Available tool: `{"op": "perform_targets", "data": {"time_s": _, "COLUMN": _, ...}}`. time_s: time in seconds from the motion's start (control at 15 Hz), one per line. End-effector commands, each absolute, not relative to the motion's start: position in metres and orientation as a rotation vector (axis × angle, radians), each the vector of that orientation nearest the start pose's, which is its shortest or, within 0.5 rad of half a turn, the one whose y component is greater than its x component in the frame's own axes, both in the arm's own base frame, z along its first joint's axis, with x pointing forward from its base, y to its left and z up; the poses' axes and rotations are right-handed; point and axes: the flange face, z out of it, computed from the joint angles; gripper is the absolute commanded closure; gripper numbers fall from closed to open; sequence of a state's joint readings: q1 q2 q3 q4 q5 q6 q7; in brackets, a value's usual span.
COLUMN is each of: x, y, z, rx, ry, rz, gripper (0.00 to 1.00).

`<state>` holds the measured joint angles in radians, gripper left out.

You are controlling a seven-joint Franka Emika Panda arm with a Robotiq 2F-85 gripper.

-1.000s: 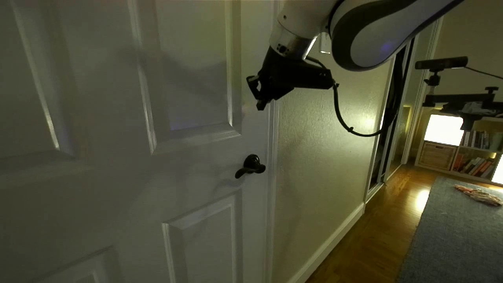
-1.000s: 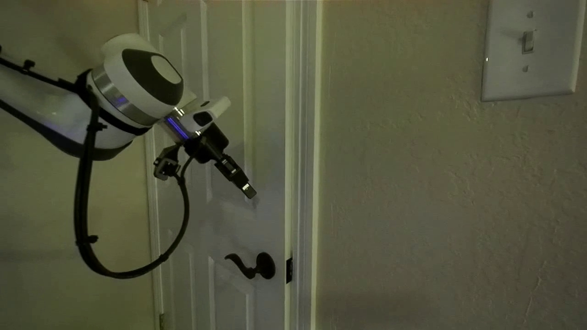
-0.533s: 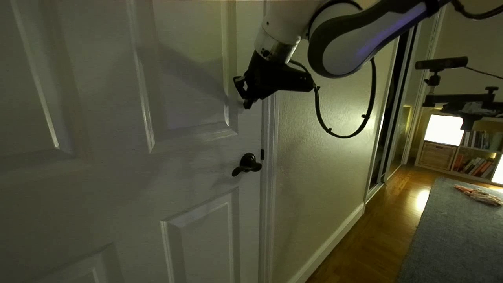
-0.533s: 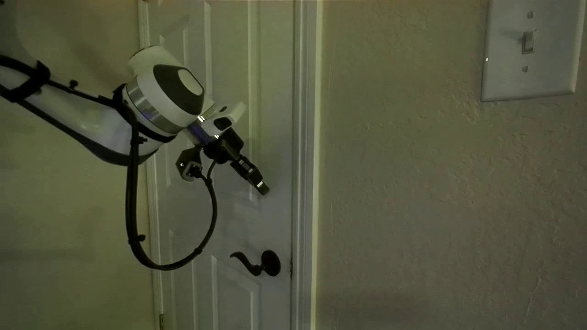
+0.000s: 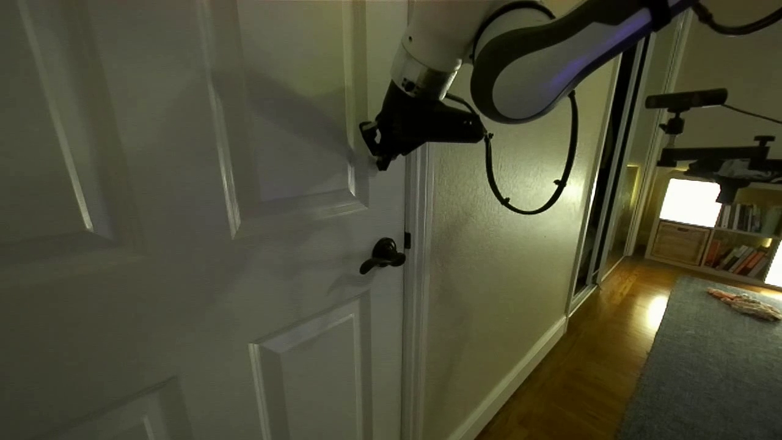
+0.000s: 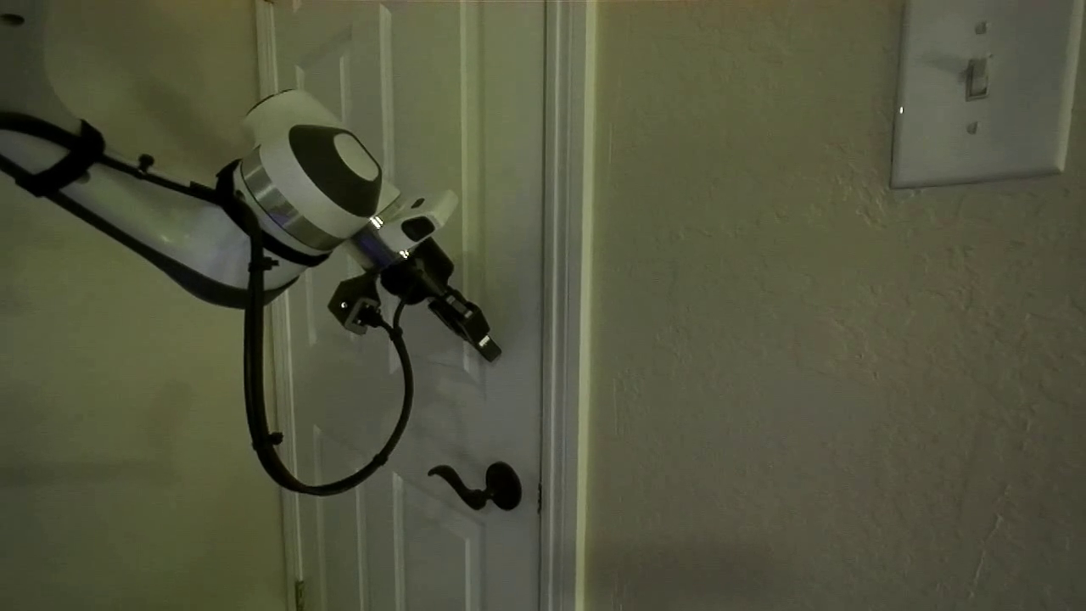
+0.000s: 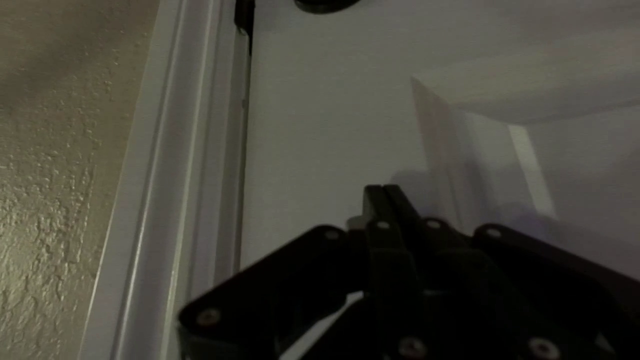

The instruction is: Close the door

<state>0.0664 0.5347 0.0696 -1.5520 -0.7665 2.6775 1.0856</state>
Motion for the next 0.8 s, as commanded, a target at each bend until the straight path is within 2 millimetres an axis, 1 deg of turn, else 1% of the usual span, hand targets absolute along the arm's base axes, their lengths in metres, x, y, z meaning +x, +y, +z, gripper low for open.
{"op": "perform_targets", "data": {"time_s": 0.0, "x": 0.732, "y": 0.112, "z": 0.393, "rx": -2.979, "ry": 0.489, "rz": -1.112, "gripper": 0.96}}
{"op": "perform_targets", "data": {"time_s": 0.07, "x": 0.725, "y": 0.112, "z": 0.391, "rx": -3.026, "ry": 0.485, "rz": -1.042, "gripper": 0.71}}
{"op": "perform_targets", "data": {"time_s": 0.13, "x": 0.719, "y": 0.111, "z": 0.388, "rx": -3.048, "ry": 0.464, "rz": -0.973, "gripper": 0.71}}
{"op": "perform_targets", "data": {"time_s": 0.2, "x": 0.711, "y": 0.112, "z": 0.386, "rx": -3.077, "ry": 0.446, "rz": -0.882, "gripper": 0.65}}
{"op": "perform_targets", "data": {"time_s": 0.47, "x": 0.683, "y": 0.117, "z": 0.381, "rx": -3.115, "ry": 0.397, "rz": -0.613, "gripper": 0.39}}
{"op": "perform_targets", "data": {"time_s": 0.73, "x": 0.645, "y": 0.119, "z": 0.383, "rx": -3.132, "ry": 0.307, "rz": -0.349, "gripper": 0.15}}
